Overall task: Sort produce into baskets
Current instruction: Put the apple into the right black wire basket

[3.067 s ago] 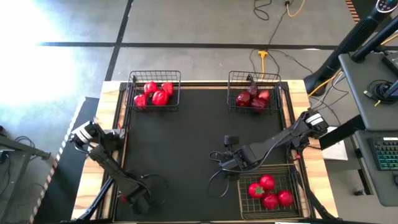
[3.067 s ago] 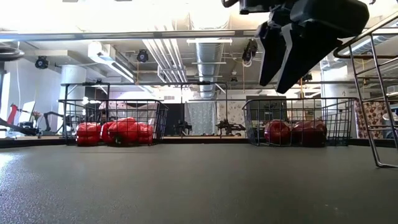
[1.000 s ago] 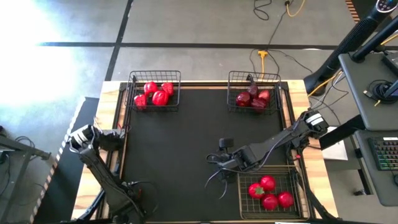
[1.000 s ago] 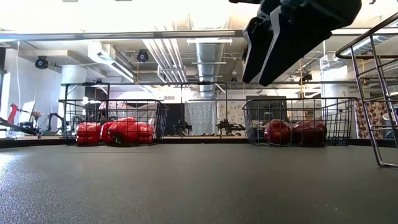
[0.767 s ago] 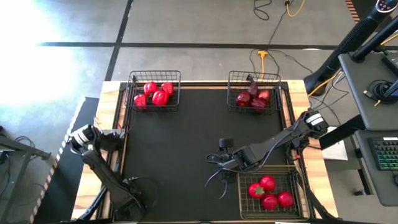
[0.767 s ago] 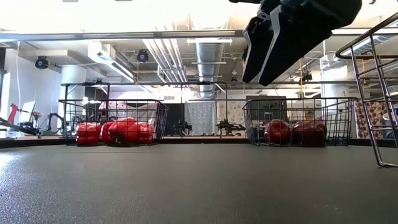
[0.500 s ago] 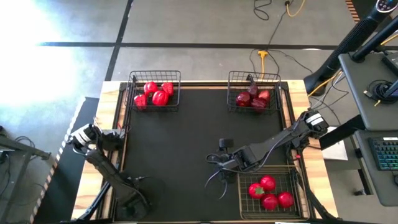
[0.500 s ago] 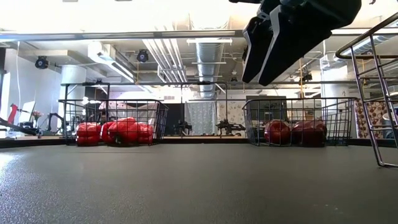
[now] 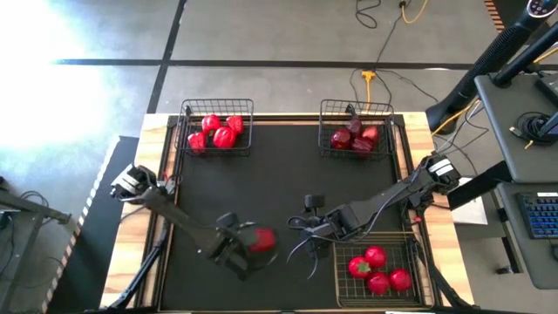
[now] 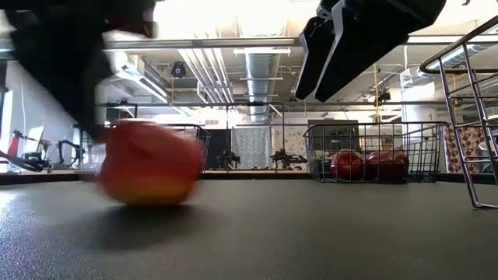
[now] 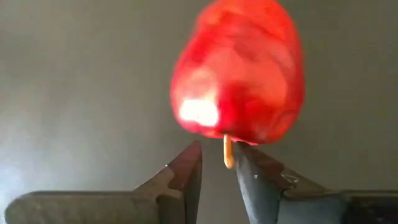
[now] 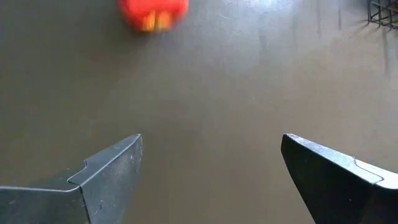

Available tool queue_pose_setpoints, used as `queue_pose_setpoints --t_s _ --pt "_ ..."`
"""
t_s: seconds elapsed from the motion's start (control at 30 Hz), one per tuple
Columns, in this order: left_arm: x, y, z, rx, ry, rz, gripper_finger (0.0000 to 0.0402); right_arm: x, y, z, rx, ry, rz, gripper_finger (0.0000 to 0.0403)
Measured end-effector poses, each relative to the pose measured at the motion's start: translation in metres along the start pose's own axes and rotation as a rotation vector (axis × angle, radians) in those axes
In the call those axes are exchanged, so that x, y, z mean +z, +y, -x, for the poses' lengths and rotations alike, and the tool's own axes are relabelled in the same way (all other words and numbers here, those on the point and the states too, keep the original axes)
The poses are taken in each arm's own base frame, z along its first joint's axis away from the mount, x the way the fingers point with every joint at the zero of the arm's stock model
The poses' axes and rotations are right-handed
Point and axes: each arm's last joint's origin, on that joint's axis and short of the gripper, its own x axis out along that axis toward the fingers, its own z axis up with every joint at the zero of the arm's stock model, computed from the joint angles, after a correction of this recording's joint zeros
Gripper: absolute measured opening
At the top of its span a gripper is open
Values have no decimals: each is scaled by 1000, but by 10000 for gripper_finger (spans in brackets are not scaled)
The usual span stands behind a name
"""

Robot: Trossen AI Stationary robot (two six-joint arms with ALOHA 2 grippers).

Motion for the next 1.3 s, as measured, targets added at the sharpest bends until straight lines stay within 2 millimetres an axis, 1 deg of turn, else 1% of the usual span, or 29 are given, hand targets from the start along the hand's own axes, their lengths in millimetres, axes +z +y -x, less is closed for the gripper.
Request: queue_pose_setpoints --t_s 0.07,0.13,0.27,0.33,0.47,0.53,0.63,0.7,0.77,0.83,0.9,1.0,1.07,1.13,1.2,1.3 --pt "15 1 6 22 -83 -23 78 0 0 0 -1 3 2 376" --pt "24 0 14 23 -127 -58 77 -1 0 0 -2 12 6 376" --pt "31 -4 32 26 -149 -106 77 -4 -1 0 -7 38 17 376" --pt "28 -6 42 30 -150 -123 77 -4 -1 0 -8 41 18 376" --pt "15 -10 56 13 -177 -114 77 -5 -1 -1 -11 43 20 376" --pt "6 -9 58 35 -183 -101 77 -5 -1 -1 -11 41 36 377" --pt "-11 -8 55 65 -213 -65 77 -4 -1 -1 -9 30 64 383" --pt "-23 -7 51 90 -247 -32 77 -2 -1 -1 -7 15 91 387" --pt "-34 -7 43 104 -291 4 77 2 -1 -2 -1 -20 103 393" --pt "-45 -6 31 110 -331 35 77 7 0 -4 30 -68 110 398" --pt "-52 -7 16 69 -382 73 77 13 3 -9 85 -120 128 399" --pt "-60 -9 -7 -21 -455 114 77 20 10 -22 139 -177 184 400" --pt "-64 -11 -20 -98 -511 129 77 22 13 -32 151 -178 207 400" --pt "-66 -10 -32 -149 -565 132 77 28 11 -44 147 -147 186 400" --pt "-70 -8 -41 -176 -612 137 77 36 6 -50 134 -122 175 400" --pt "-75 -2 -52 -173 -688 181 77 52 0 -53 123 -133 173 400"
